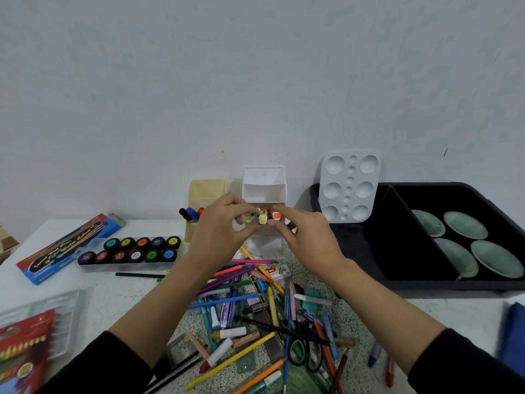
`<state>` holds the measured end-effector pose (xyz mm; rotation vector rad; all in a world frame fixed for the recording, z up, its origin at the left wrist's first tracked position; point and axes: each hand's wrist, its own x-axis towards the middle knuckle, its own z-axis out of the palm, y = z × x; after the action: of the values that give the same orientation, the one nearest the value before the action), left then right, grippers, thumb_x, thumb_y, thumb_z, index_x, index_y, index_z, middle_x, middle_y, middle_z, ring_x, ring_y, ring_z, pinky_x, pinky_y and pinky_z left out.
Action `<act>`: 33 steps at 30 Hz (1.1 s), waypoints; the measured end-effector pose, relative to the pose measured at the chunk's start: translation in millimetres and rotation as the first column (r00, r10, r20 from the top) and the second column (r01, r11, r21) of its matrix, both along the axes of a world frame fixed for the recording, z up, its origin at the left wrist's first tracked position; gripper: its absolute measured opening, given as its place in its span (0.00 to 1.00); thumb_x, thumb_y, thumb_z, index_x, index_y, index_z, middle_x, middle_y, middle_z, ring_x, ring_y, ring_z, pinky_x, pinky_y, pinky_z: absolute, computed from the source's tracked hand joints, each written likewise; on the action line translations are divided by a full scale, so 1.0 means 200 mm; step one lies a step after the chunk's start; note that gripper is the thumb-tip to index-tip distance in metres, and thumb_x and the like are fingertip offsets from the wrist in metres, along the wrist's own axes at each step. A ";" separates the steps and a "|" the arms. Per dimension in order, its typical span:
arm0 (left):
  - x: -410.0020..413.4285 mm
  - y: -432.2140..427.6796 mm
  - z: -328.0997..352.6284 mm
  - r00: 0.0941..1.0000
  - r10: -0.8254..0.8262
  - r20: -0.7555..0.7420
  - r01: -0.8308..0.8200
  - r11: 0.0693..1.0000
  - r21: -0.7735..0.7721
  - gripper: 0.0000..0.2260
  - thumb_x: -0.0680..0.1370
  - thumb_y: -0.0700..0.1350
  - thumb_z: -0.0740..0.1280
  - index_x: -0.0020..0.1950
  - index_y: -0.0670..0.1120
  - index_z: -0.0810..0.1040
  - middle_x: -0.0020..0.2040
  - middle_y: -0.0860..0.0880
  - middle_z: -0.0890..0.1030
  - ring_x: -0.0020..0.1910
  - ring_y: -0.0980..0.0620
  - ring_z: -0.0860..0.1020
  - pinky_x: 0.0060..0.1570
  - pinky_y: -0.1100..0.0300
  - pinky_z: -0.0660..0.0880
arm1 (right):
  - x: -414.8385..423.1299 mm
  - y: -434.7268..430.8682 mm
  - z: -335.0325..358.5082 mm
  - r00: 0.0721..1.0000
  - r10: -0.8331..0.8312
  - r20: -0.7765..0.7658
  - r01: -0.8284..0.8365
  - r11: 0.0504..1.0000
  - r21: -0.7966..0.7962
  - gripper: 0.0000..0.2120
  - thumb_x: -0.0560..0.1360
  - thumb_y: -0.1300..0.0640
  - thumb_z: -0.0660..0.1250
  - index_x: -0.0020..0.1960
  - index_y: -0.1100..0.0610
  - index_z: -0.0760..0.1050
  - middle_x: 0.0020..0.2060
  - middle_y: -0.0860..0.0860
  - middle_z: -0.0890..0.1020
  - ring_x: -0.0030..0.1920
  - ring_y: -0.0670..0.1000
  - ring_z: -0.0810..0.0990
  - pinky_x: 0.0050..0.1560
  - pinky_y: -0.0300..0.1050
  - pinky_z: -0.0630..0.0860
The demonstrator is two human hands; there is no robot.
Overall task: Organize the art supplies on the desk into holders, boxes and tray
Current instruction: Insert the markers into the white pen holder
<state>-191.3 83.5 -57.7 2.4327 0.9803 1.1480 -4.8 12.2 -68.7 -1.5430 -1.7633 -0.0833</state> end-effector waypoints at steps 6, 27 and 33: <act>-0.01 -0.01 -0.04 0.980 0.090 0.176 -0.039 0.961 -0.274 0.19 0.79 0.52 0.70 0.68 0.56 0.71 0.61 0.57 0.74 0.59 0.61 0.73 0.50 0.62 0.74 | -0.03 0.02 0.01 0.992 -0.059 0.109 0.069 0.993 -0.092 0.13 0.84 0.45 0.59 0.60 0.50 0.77 0.36 0.46 0.80 0.34 0.50 0.79 0.37 0.52 0.78; 0.11 0.05 -0.10 0.934 0.087 0.346 0.077 0.898 -0.433 0.21 0.77 0.52 0.73 0.66 0.59 0.67 0.57 0.64 0.76 0.55 0.69 0.75 0.47 0.70 0.76 | -0.10 0.06 0.02 0.951 -0.192 0.243 0.235 0.959 -0.161 0.17 0.86 0.47 0.54 0.56 0.56 0.78 0.34 0.53 0.81 0.33 0.56 0.79 0.32 0.46 0.64; 0.10 0.06 -0.11 0.935 0.085 0.343 0.085 0.888 -0.451 0.20 0.77 0.52 0.73 0.66 0.57 0.69 0.57 0.61 0.78 0.54 0.68 0.77 0.52 0.64 0.77 | -0.06 0.07 -0.01 0.972 -0.210 0.105 0.207 0.977 0.043 0.11 0.81 0.48 0.63 0.53 0.51 0.83 0.37 0.48 0.85 0.33 0.52 0.81 0.34 0.49 0.77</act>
<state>-171.6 94.5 -80.5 1.7757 0.9971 1.1433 -16.2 25.8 -70.8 -1.7251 -1.6687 -0.3034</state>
